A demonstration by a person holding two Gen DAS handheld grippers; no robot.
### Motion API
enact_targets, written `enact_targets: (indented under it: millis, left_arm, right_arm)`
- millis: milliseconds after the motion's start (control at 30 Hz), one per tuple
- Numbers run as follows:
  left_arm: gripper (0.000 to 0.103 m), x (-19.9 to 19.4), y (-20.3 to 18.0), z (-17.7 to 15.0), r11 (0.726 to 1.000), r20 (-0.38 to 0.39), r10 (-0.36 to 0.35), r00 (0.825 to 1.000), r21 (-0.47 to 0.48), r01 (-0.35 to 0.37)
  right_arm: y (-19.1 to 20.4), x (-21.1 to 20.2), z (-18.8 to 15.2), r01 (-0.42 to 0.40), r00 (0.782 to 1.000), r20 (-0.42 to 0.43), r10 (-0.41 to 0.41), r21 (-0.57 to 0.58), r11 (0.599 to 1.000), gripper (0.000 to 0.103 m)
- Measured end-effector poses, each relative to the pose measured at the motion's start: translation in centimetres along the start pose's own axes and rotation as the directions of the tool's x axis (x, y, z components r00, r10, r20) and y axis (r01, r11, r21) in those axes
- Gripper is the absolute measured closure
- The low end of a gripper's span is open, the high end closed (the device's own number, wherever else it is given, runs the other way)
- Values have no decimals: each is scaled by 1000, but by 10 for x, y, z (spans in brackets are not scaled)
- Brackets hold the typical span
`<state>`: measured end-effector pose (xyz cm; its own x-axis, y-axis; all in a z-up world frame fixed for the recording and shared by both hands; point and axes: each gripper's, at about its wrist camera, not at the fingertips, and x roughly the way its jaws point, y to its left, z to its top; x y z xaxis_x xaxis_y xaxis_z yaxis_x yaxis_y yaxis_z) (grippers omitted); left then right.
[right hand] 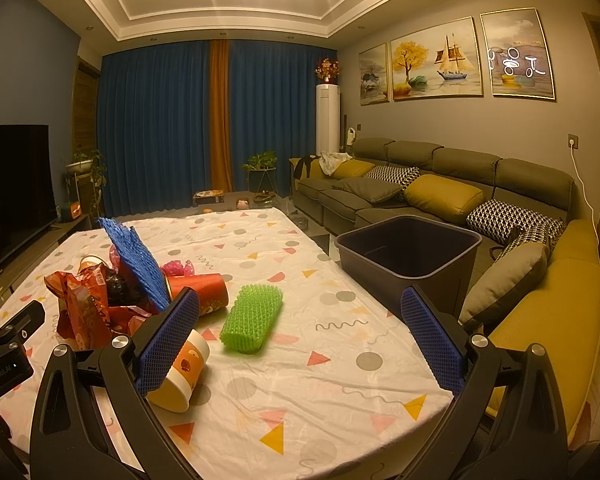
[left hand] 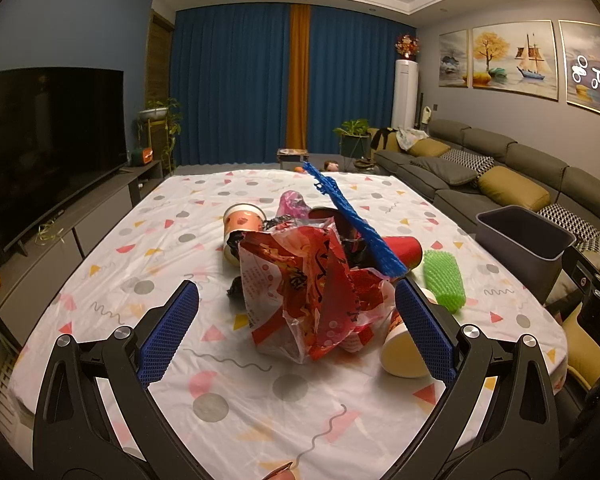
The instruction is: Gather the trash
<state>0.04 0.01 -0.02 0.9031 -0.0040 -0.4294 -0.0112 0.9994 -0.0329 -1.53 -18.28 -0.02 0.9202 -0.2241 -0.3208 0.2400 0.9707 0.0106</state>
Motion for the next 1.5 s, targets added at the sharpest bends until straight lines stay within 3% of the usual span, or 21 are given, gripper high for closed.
enact_targets:
  millis: [1500]
  left_arm:
    - [6, 0, 0, 0, 1000, 1, 1, 1000, -3, -1]
  right_arm:
    - [0, -4, 5, -5, 1000, 6, 5, -3, 1000, 5]
